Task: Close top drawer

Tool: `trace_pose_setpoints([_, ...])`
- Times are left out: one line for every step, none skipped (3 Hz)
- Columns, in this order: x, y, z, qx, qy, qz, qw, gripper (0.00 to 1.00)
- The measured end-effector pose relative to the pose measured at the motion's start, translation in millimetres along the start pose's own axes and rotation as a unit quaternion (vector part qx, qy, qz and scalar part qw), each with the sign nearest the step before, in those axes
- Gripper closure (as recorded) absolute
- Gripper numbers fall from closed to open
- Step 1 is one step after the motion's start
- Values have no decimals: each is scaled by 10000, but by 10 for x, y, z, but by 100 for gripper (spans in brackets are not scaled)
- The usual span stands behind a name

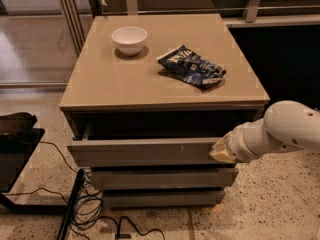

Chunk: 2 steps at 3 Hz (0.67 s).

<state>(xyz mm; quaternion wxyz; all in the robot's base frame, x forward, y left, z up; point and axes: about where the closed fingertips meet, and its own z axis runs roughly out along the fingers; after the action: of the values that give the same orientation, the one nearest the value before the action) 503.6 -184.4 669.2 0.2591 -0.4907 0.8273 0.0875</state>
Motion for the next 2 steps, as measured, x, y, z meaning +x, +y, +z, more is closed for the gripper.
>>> trace_pose_setpoints([-27, -47, -25, 44, -16, -16, 10000, 63])
trace_pose_setpoints([-27, -45, -24, 42, -16, -16, 10000, 39])
